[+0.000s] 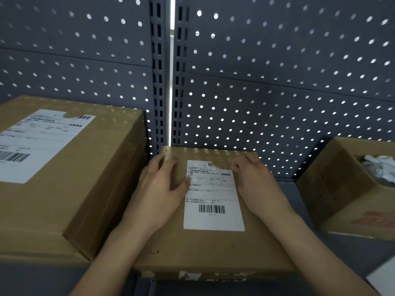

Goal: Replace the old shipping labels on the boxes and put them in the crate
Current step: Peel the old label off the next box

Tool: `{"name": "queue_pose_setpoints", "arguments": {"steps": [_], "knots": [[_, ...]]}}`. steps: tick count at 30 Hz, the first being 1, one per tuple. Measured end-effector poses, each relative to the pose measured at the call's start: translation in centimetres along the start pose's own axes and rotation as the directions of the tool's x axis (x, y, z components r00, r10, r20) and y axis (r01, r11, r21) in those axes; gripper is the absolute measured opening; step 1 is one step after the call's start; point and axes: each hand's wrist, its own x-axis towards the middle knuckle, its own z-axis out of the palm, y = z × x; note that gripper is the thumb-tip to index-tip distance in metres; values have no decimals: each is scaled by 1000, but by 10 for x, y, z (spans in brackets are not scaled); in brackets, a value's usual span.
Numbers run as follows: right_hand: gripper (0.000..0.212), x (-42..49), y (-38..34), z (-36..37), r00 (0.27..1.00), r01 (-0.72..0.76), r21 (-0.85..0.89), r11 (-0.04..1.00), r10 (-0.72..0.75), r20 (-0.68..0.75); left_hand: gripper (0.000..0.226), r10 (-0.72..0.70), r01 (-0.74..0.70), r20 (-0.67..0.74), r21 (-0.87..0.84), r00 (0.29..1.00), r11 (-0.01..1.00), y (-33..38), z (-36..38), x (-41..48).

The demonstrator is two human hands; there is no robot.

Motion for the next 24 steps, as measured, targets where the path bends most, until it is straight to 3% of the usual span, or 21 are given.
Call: {"name": "queue_pose_setpoints", "arguments": {"steps": [5,15,21,24], "knots": [[14,0,5,2,1000,12,12,1000,-12,-28,62,12,-13,17,41,1000,999,3,0,-2],[17,6,6,9,999,44,-176,983,-44,5,65,-9,11,-17,66,1000,998,-2,6,0],[21,2,6,5,996,11,57,998,-6,-92,66,-6,7,-25,66,1000,998,-1,6,0],[10,1,11,8,994,0,49,999,6,-109,66,-8,10,-24,64,1000,998,-1,6,-1]]}}
